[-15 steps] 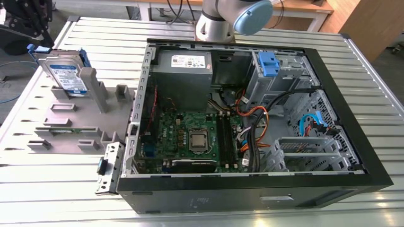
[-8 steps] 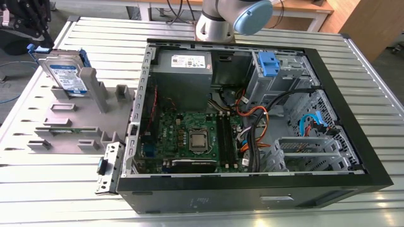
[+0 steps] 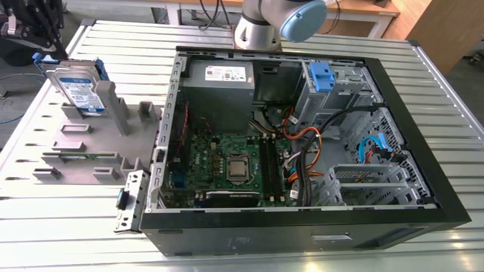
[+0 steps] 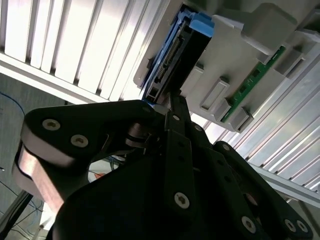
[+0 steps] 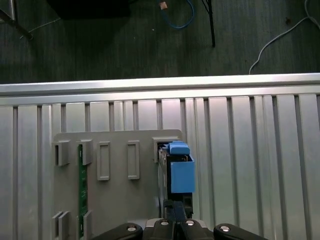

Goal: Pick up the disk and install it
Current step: 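Pick up the disk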

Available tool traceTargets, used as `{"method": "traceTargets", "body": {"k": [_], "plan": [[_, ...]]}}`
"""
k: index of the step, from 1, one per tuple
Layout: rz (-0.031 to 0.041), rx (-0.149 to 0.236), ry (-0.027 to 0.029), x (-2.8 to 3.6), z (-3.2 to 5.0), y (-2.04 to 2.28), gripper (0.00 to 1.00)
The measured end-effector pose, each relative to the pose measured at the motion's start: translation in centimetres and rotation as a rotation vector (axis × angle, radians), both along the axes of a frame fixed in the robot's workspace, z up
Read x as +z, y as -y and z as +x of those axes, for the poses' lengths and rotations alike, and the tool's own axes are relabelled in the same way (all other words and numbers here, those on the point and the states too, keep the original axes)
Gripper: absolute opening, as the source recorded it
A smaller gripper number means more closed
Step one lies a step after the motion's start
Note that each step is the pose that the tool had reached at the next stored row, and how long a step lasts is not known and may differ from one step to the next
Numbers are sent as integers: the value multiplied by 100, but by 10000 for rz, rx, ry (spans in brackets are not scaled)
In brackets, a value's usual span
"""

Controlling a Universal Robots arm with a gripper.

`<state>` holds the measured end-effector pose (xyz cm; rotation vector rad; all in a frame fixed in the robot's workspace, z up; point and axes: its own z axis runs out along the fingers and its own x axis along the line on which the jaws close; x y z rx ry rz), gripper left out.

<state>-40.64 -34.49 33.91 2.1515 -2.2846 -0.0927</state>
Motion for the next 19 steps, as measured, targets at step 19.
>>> {"method": "traceTargets", "body": {"k": [19], "plan": [[0,2,0,-62,57,-32,11]]}}
